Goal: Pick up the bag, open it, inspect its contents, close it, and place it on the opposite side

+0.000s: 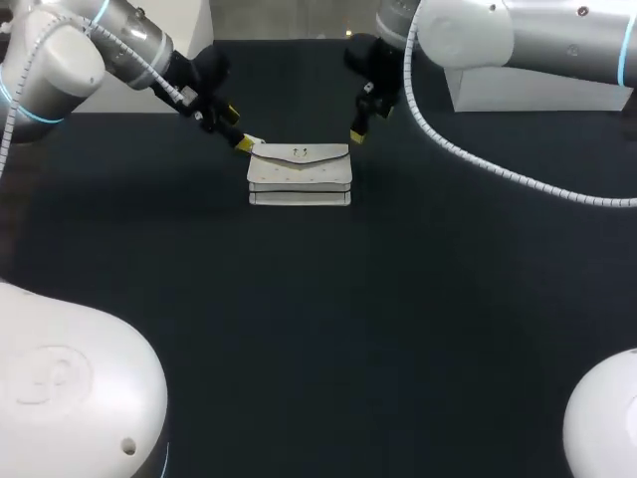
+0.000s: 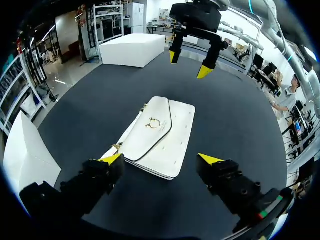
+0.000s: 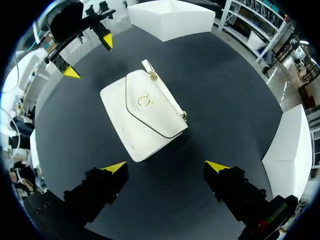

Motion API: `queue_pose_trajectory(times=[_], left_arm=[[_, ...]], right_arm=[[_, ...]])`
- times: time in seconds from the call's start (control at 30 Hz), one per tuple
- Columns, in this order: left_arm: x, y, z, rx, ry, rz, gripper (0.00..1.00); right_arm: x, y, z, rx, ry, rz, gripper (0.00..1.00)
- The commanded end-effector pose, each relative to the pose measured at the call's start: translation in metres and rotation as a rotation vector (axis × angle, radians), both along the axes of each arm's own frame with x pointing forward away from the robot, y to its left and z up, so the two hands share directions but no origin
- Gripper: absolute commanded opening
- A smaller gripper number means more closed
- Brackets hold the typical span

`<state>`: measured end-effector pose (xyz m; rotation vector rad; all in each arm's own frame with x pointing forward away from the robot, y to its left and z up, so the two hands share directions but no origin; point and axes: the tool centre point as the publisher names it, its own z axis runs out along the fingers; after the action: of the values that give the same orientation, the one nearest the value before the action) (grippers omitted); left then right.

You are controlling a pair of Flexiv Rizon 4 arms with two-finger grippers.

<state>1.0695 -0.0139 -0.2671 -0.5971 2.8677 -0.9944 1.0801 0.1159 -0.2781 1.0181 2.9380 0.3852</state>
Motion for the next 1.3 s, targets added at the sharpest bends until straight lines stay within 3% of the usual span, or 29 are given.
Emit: queue_pose_trajectory(times=[0.03, 0.27, 0.37, 0.8, 0.9, 1.1, 1.3], left_arm=[[-0.01, 0.004, -0.002, -0.135, 0.311, 0.556, 1.0], [-0.015, 0.016, -0.008, -0.234, 0.384, 0.666, 1.0], [-0.013, 0.017, -0.01, -0.21, 0.398, 0.663, 1.0], [-0.013, 0.017, -0.01, -0.21, 0.398, 0.663, 1.0], [-0.002, 0.021, -0.015, -0.312, 0.521, 0.621, 1.0], [0.009, 0.029, -0.028, -0.44, 0.721, 0.525, 1.0], [0.016, 0.027, -0.035, -0.502, 0.794, 0.443, 1.0]], right_arm=[[-0.009, -0.002, -0.003, 0.284, 0.196, -0.549, 1.0], [-0.019, 0.003, -0.011, 0.355, 0.184, -0.673, 1.0], [-0.018, 0.005, -0.016, 0.327, 0.248, -0.714, 1.0], [-0.018, 0.005, -0.016, 0.327, 0.248, -0.714, 1.0], [-0.01, 0.015, -0.019, 0.312, 0.261, -0.735, 1.0], [-0.002, 0.013, -0.025, 0.445, 0.355, -0.793, 1.0], [0.007, 0.011, -0.037, 0.583, 0.405, -0.855, 1.0]])
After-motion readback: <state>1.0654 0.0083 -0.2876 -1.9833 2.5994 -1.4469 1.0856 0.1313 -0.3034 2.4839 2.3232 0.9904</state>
